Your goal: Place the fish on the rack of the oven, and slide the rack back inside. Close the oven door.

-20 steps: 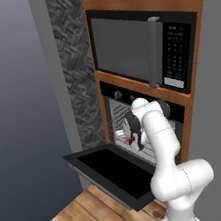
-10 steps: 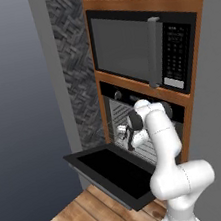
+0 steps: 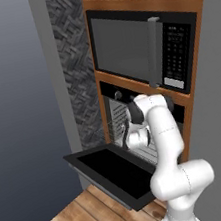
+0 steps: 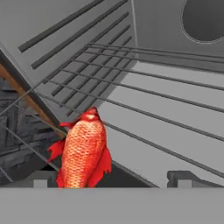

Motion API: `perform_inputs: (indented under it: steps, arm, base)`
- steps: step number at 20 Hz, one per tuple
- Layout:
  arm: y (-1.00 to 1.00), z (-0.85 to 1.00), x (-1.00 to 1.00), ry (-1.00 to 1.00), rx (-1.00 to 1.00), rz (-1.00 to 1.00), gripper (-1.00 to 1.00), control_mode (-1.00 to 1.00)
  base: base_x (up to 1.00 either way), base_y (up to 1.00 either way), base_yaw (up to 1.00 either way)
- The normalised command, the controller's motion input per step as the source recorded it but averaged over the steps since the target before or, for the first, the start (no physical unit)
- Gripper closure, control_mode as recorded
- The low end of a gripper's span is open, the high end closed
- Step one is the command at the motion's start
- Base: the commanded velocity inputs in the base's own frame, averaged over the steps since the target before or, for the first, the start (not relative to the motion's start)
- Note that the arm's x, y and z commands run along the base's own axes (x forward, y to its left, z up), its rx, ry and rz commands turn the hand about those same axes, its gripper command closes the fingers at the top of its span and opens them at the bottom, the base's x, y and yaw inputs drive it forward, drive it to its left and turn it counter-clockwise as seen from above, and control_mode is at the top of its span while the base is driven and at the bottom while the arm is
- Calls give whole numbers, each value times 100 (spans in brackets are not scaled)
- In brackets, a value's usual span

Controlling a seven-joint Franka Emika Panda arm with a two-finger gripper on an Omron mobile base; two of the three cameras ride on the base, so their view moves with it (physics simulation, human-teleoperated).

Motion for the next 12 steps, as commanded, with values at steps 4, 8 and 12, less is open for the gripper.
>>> perform_inputs:
  steps: [4, 8, 12]
  arm:
    - [86, 95, -95, -12, -4, -4, -100, -100]
    - [78, 95, -69, -26, -5, 0, -100, -100]
    - [47, 91, -58, -21, -6, 3, -100, -100]
  base:
    - [0, 0, 0]
    - [0, 0, 0]
    - [0, 0, 0]
